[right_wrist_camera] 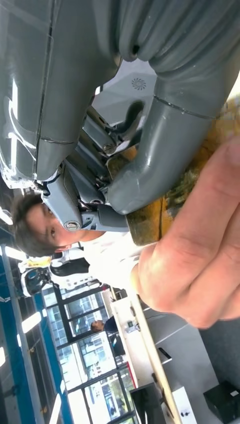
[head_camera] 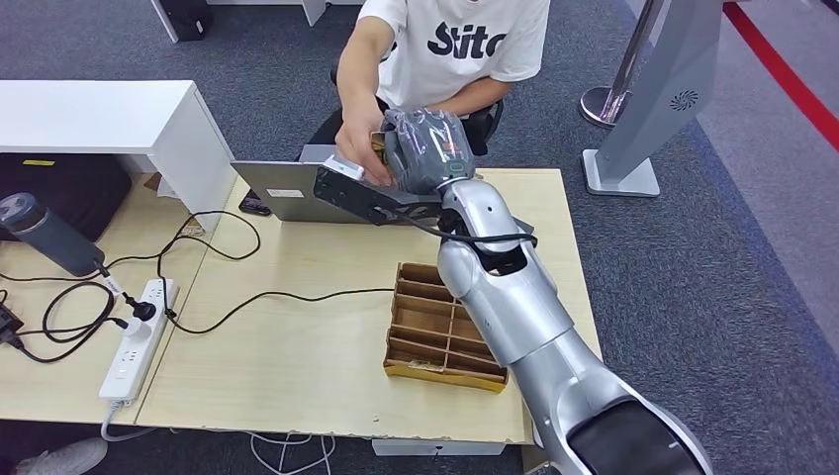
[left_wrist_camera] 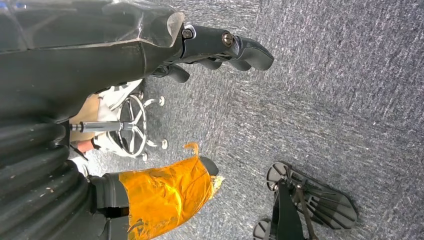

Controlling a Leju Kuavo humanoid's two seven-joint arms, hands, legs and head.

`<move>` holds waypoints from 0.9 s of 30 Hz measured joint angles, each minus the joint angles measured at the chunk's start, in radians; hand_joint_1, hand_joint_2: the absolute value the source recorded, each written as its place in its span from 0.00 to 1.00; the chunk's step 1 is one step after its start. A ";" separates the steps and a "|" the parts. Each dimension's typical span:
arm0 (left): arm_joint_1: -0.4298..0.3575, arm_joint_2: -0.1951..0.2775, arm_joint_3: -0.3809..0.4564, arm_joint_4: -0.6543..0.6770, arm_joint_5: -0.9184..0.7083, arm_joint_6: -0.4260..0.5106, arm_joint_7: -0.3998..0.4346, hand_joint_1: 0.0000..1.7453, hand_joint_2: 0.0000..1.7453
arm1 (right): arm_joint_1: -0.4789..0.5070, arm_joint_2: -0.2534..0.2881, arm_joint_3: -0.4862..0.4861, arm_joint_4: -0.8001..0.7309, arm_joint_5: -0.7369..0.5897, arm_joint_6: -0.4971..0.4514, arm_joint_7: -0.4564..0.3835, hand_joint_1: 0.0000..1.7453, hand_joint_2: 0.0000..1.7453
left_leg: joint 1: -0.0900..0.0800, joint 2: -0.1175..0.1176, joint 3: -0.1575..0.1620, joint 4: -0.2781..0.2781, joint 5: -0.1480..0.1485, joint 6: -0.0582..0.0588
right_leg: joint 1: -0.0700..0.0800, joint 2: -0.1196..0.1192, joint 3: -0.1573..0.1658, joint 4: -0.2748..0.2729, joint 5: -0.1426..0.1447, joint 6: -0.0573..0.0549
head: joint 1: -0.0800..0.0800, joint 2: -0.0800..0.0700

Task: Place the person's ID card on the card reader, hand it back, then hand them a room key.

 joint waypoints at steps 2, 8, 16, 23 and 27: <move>0.000 0.000 0.000 0.000 0.000 0.000 0.000 0.00 1.00 | 0.000 0.002 -0.003 0.002 -0.075 0.011 -0.026 0.00 1.00 | 0.000 0.000 0.000 0.000 0.000 0.000 | 0.000 0.000 0.000 0.000 0.000 0.000 | 0.000 0.000; 0.000 0.000 0.000 0.000 -0.022 0.000 0.003 0.00 1.00 | 0.034 0.005 -0.093 -0.043 -0.450 0.025 -0.222 0.00 1.00 | 0.000 -0.001 0.000 0.000 0.000 0.000 | 0.000 0.000 -0.001 0.000 0.000 0.000 | 0.000 0.000; 0.000 0.005 0.000 0.000 -0.062 -0.014 0.001 0.00 1.00 | 0.035 -0.005 -0.389 -0.012 -0.945 0.220 -0.323 0.00 1.00 | 0.000 -0.001 0.000 0.001 0.000 0.000 | 0.000 -0.001 -0.001 -0.001 0.001 0.001 | 0.000 0.000; -0.003 0.010 0.000 0.000 -0.100 -0.007 -0.003 0.00 1.00 | -0.038 -0.118 -0.795 0.259 -1.371 0.114 -0.358 0.00 1.00 | -0.001 -0.003 0.000 0.002 0.000 0.001 | 0.000 -0.002 0.001 -0.002 0.002 0.003 | 0.000 0.000; -0.013 0.010 0.000 0.000 -0.115 0.002 -0.001 0.00 1.00 | -0.027 -0.213 -0.946 0.367 -1.420 0.008 -0.368 0.00 1.00 | -0.001 -0.004 -0.001 0.003 0.000 0.002 | -0.001 -0.003 0.001 -0.003 0.002 0.004 | 0.000 0.000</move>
